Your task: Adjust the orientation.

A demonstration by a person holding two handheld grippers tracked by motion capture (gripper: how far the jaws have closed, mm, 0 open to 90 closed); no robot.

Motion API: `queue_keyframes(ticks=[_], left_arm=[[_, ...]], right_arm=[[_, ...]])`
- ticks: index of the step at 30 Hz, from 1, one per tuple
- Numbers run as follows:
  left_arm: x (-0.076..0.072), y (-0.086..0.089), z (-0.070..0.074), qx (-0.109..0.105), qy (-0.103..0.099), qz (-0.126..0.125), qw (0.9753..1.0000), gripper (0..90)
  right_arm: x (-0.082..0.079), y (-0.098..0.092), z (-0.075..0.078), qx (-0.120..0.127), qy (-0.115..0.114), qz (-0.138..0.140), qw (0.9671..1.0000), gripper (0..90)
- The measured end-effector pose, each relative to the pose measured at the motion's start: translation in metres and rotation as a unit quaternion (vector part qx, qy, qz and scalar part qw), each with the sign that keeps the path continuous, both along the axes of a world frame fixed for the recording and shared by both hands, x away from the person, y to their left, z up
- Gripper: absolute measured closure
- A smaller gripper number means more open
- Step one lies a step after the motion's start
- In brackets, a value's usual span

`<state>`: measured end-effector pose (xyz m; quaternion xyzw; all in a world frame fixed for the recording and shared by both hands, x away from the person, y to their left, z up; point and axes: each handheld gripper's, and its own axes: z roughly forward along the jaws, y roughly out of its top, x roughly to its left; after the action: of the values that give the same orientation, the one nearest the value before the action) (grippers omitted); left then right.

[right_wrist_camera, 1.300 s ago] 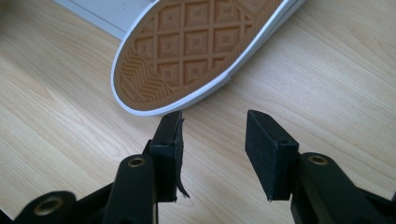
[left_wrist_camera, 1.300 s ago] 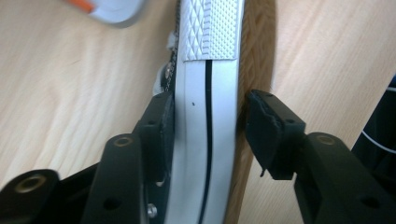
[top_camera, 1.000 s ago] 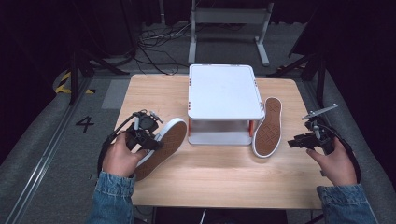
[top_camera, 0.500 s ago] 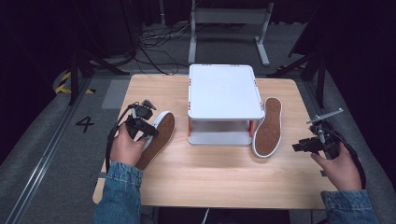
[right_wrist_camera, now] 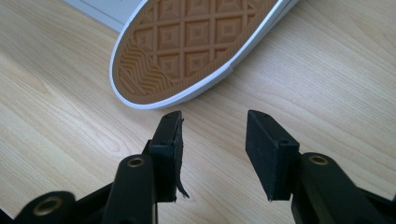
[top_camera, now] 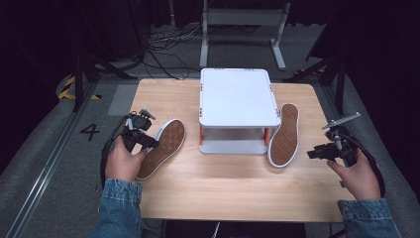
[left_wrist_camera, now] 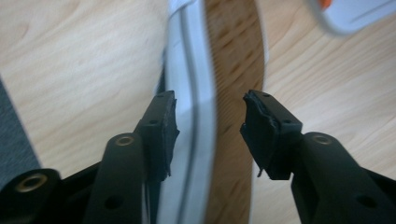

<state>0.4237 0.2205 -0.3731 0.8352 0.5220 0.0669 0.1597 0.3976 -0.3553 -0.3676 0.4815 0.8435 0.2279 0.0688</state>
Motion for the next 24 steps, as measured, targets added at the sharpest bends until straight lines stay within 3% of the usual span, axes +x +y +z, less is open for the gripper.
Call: queue_keyframes(ticks=[1,2,3,5,7,9,10,13,14,15,16,18,20,22,23,24], left_arm=[[0.0,0.001,-0.004,-0.011,0.017,-0.004,0.9998,58.5],[-0.001,0.0,-0.006,-0.013,0.022,-0.009,0.9996,64.3],[-0.003,-0.001,-0.006,-0.001,0.015,-0.012,0.9998,63.7],[-0.006,-0.003,-0.005,-0.006,0.022,-0.011,0.9997,71.1],[-0.011,-0.006,-0.002,-0.026,0.029,-0.023,0.999,71.7],[-0.014,-0.007,-0.001,-0.046,0.039,-0.03,0.9978,82.0],[-0.016,-0.01,-0.001,-0.07,0.051,-0.04,0.9954,83.6],[-0.02,-0.025,-0.004,-0.095,0.073,-0.082,0.9894,88.0],[-0.021,-0.033,-0.005,-0.098,0.088,-0.094,0.9868,88.0],[-0.021,-0.048,-0.01,-0.093,0.116,-0.125,0.9809,87.4],[-0.021,-0.048,-0.01,-0.093,0.116,-0.125,0.9809,86.0],[-0.023,-0.068,-0.017,-0.08,0.142,-0.163,0.973,83.4],[-0.024,-0.073,-0.013,-0.079,0.131,-0.176,0.9725,79.4],[-0.027,-0.069,-0.003,-0.099,0.123,-0.177,0.9714,74.3],[-0.029,-0.066,0.002,-0.099,0.106,-0.178,0.9732,67.4],[-0.032,-0.062,0.01,-0.086,0.082,-0.173,0.9777,59.9]], right_arm=[[0.001,0.001,0.0,0.0,0.0,0.001,1.0,56.9],[0.002,0.003,0.0,-0.001,0.0,0.005,1.0,56.9],[0.003,0.005,0.0,0.0,0.0,0.006,1.0,56.9],[0.005,0.008,0.0,-0.002,-0.001,0.013,0.9999,56.9],[0.005,0.009,0.001,-0.002,-0.001,0.014,0.9999,56.9],[0.006,0.01,0.001,-0.001,-0.001,0.015,0.9999,56.9],[0.006,0.01,0.0,-0.002,0.0,0.014,0.9999,56.9],[0.006,0.011,0.001,-0.003,-0.001,0.017,0.9999,56.9],[0.006,0.012,0.001,-0.002,0.0,0.016,0.9999,56.9],[0.006,0.011,0.001,-0.003,-0.002,0.017,0.9999,56.9],[0.006,0.011,0.001,-0.003,-0.002,0.017,0.9999,56.9],[0.005,0.01,0.002,-0.002,-0.003,0.016,0.9999,56.9],[0.005,0.008,0.003,0.0,-0.003,0.014,0.9999,56.8],[0.004,0.006,0.003,0.003,-0.004,0.012,0.9999,56.8],[0.003,0.004,0.003,0.004,-0.005,0.012,0.9999,56.7],[0.003,0.003,0.003,0.004,-0.006,0.013,0.9999,56.7]])
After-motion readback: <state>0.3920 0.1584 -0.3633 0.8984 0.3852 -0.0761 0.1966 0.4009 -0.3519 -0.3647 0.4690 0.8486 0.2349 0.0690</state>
